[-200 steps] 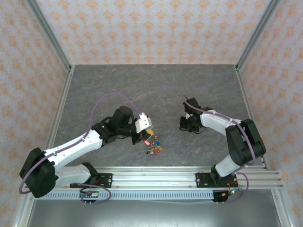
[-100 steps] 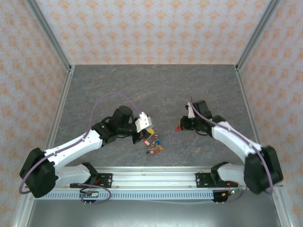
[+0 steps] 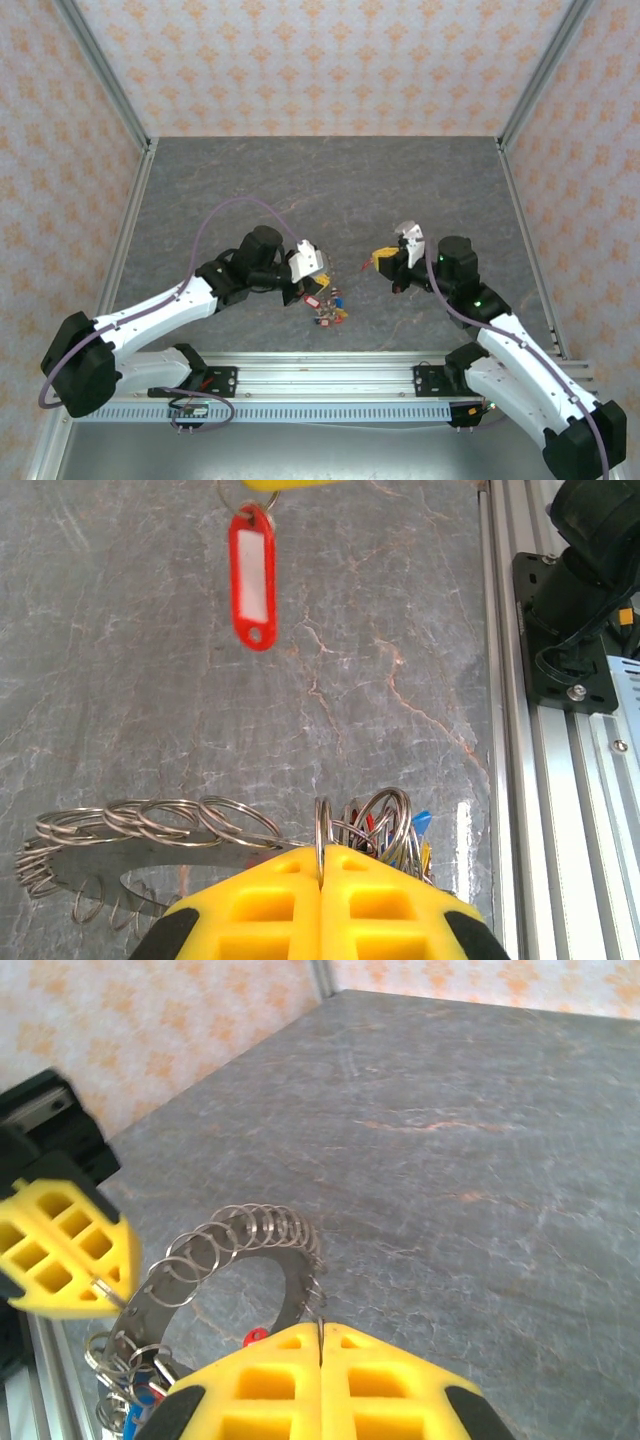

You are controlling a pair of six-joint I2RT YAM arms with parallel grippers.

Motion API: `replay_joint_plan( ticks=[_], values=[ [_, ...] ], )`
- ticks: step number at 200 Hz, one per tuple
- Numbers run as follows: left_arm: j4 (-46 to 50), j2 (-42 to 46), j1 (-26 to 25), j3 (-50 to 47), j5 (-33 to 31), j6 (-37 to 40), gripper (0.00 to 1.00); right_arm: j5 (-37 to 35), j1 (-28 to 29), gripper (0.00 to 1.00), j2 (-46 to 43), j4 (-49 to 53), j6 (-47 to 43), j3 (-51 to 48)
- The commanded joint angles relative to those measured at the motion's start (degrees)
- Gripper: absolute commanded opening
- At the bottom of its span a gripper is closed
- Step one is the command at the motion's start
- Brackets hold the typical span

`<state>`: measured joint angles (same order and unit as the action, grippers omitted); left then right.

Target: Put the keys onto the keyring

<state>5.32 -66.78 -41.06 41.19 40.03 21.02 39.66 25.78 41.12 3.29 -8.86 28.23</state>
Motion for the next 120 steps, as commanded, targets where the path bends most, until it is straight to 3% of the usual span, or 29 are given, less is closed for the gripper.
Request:
replay_joint_plan(
  ticks=[1,32,120],
  values=[
    [-3.3,0.3,-1.1,2.4,0.8,1.9,0.0,2.9,2.4,0.0,-0.5,-3.2,-10.1,-0.8],
    [-3.9,0.1,-2.2,2.4,-0.5,2.0,0.0,2.6,4.8,0.0,0.3,-3.0,-15.4,0.2],
    [-6.5,-0.1,-2.5,1.6,-1.7,0.5,0.0,8.2,9.4,0.0,6.2,-4.5,-13.8,2.9]
  ],
)
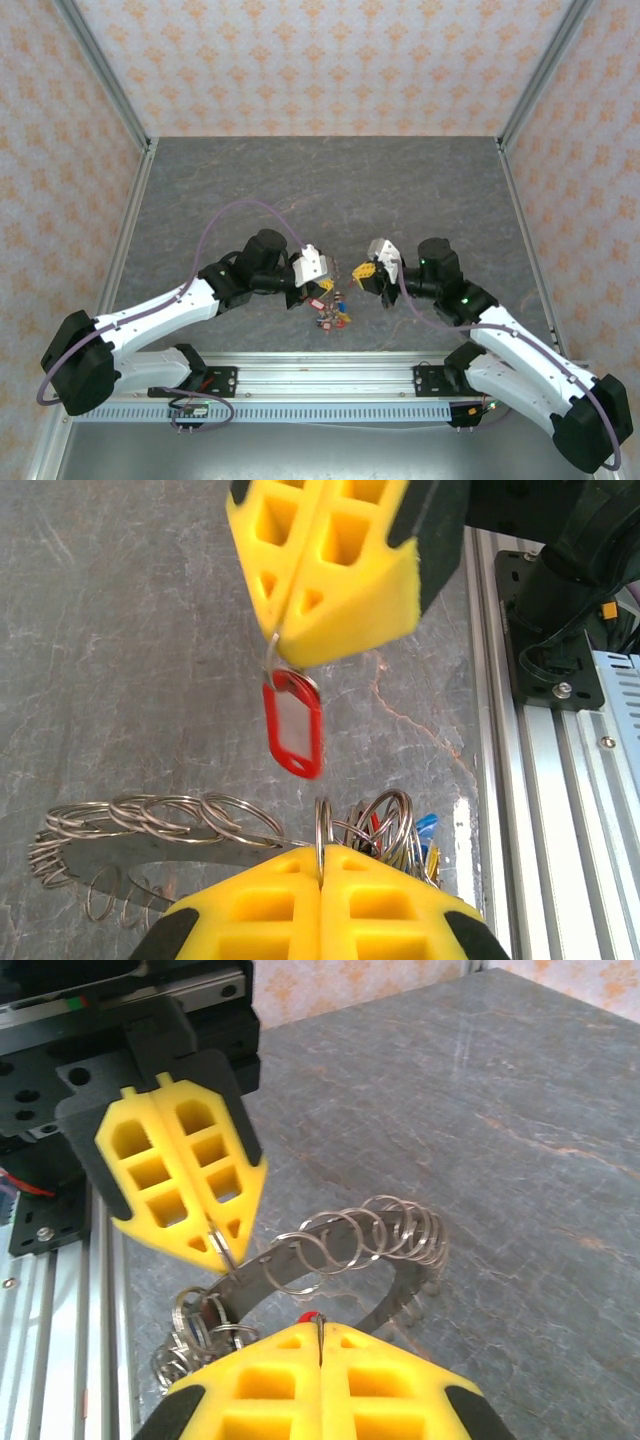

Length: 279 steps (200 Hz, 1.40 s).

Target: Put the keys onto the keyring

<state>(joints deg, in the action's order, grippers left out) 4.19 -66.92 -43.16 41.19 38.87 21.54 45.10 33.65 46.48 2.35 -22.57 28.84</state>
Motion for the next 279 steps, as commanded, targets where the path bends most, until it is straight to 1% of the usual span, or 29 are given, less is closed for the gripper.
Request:
replay_joint_plan(
  ticks=[1,31,84,140,179,216,249,279],
  values=[
    [-5.4,0.0,-0.4,1.6,-0.6,-0.1,0.0,2.8,1.5,0.0,0.9,-3.6,-0.1,2.3],
    [-6.0,-0.5,-0.4,1.6,-0.5,-1.1,0.0,4.0,3.0,0.0,2.8,-4.4,0.2,3.0],
    [-5.2,-0.6,-0.4,1.9,-0.6,-1.0,0.0,5.6,3.2,0.0,4.2,-7.8,1.8,3.3],
    [-5.5,-1.0,-0.4,2.1,-1.7,-1.8,0.0,5.9,3.2,0.0,4.0,-1.7,-0.3,4.4],
    [-5.5,-1.5,-0.5,2.5,-1.8,-2.3,0.0,7.6,3.2,0.0,4.9,-2.0,1.2,4.9],
    [-5.4,-1.8,-0.5,3.0,-1.7,-2.3,0.0,7.3,3.3,0.0,5.9,-3.7,2.1,4.5],
    [-5.3,-1.7,-0.4,2.9,-1.6,-2.4,0.0,4.9,4.6,0.0,7.1,-5.6,2.3,4.3],
    [-5.2,-1.7,-0.4,3.0,-1.5,-2.5,0.0,3.1,4.7,0.0,7.7,-7.2,2.4,4.2]
  ],
)
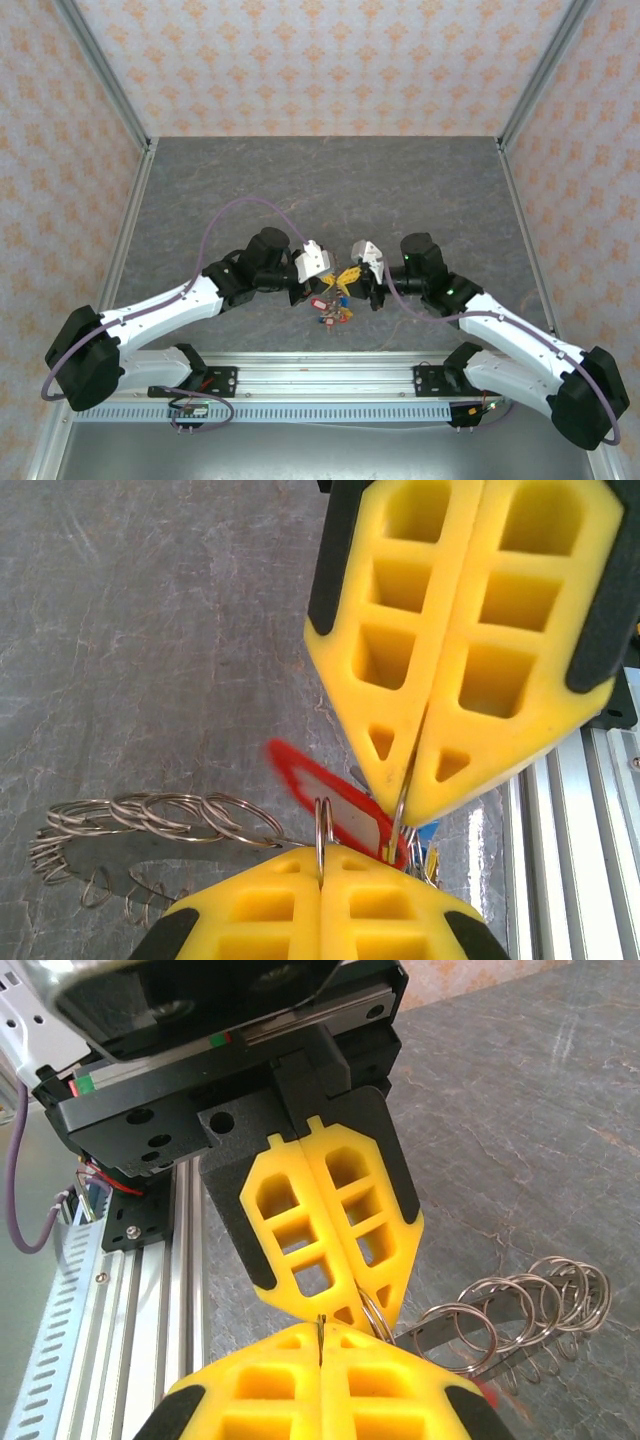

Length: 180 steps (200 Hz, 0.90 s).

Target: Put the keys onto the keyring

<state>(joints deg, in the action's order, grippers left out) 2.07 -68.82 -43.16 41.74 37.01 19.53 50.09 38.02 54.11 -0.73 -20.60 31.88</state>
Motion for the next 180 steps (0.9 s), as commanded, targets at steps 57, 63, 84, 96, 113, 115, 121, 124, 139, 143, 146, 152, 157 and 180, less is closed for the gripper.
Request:
replay_joint_plan(
  ticks=[57,63,84,96,113,115,121,124,139,143,146,152,157,180],
  values=[
    [-2.7,0.4,-0.5,2.3,0.2,-0.1,0.0,-6.0,0.3,0.0,-0.4,-5.1,0.8,0.7],
    [-2.7,0.4,-0.4,2.4,0.3,-0.1,0.0,-5.9,0.3,0.0,-0.2,-4.7,0.8,0.8],
    [-2.9,0.4,-0.5,2.4,0.3,0.0,0.0,-6.1,0.4,0.0,0.2,-3.9,1.3,1.3],
    [-3.0,0.3,-0.4,2.6,0.3,-0.2,0.0,-6.0,0.4,0.0,0.3,-4.0,1.4,1.5],
    [-3.1,0.2,-0.4,2.7,0.4,-0.2,0.0,-6.4,0.4,0.0,0.6,-3.8,1.3,1.8],
    [-3.1,0.2,-0.4,2.7,0.4,-0.2,0.0,-6.5,0.4,0.0,0.6,-3.7,1.4,1.9],
    [-3.2,0.3,-0.5,2.7,0.5,-0.2,0.0,-6.3,0.4,0.0,0.7,-3.7,1.6,2.0],
    [-3.2,0.2,-0.4,2.7,0.5,-0.2,0.0,-6.0,0.4,0.0,0.8,-3.6,1.6,2.1],
    [-3.1,0.0,-0.5,2.9,0.3,-0.1,0.0,-5.2,0.5,0.0,1.3,-3.8,1.7,2.3],
    [-3.1,-0.1,-0.5,2.9,0.4,-0.2,0.0,-5.0,0.5,0.0,1.5,-3.8,1.9,2.4],
    [-3.1,0.0,-0.5,3.0,0.4,-0.1,0.0,-4.7,0.5,0.0,1.6,-3.7,1.9,2.4],
    [-3.1,-0.1,-0.5,3.1,0.5,-0.1,0.0,-4.1,0.6,0.0,1.8,-3.6,1.8,2.6],
    [-3.1,-0.2,-0.5,3.2,0.5,-0.2,0.0,-4.0,0.7,0.0,1.9,-3.8,1.8,2.6],
    [-2.9,-0.2,-0.5,3.3,0.6,-0.1,0.0,-7.5,1.4,0.0,1.8,-4.5,1.5,2.4]
  ],
)
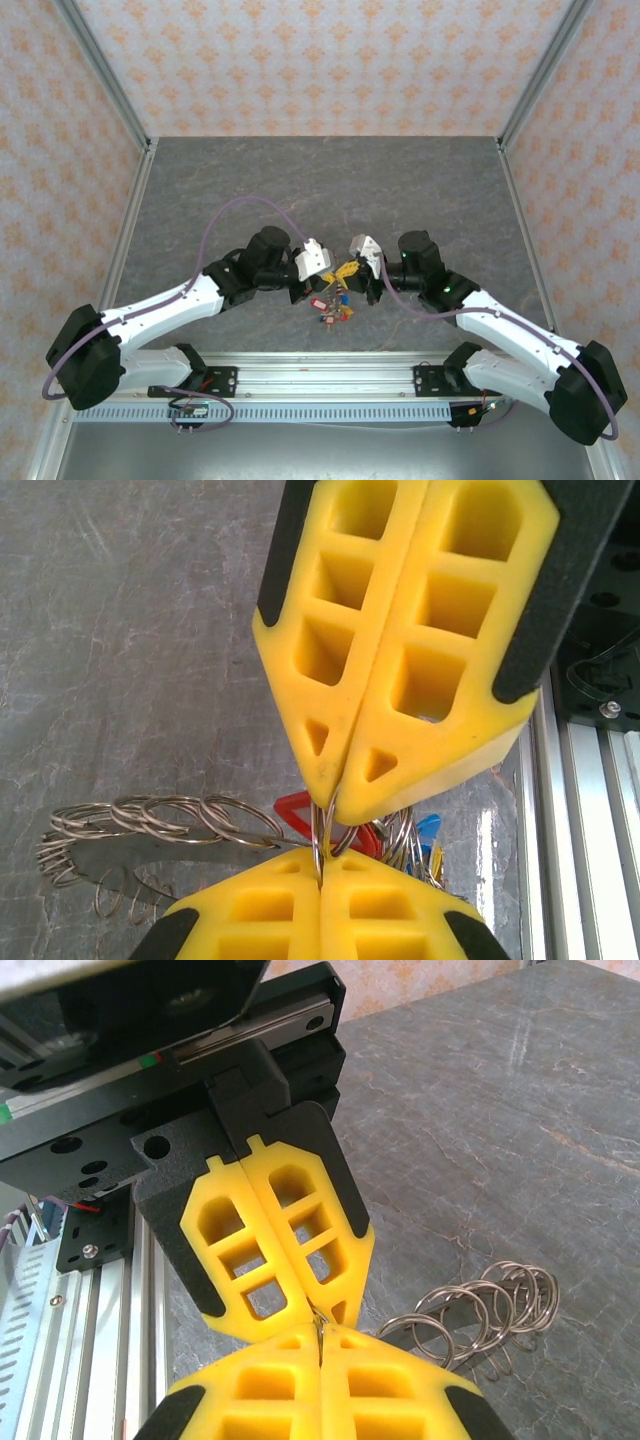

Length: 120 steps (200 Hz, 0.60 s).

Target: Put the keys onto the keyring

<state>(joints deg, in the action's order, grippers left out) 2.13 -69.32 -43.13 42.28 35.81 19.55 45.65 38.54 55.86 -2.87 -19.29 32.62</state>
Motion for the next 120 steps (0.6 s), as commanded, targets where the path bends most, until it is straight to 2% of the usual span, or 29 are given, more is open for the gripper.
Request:
replay_joint_plan(
  ticks=[1,28,81,120],
  values=[
    [-2.9,0.3,-0.5,2.7,1.8,-0.1,0.0,-3.2,0.9,0.0,0.0,-2.4,0.1,1.7],
    [-2.4,0.2,-0.5,2.7,1.9,0.4,0.0,-7.6,0.8,0.0,-0.4,-3.1,1.4,1.5],
    [-2.7,1.0,-0.5,2.2,2.7,1.8,0.0,-16.7,0.8,0.0,-0.8,3.6,2.2,2.8],
    [-2.4,0.8,-0.5,1.8,3.1,2.6,0.0,-19.4,0.8,0.0,-0.7,4.5,5.4,3.0]
  ],
)
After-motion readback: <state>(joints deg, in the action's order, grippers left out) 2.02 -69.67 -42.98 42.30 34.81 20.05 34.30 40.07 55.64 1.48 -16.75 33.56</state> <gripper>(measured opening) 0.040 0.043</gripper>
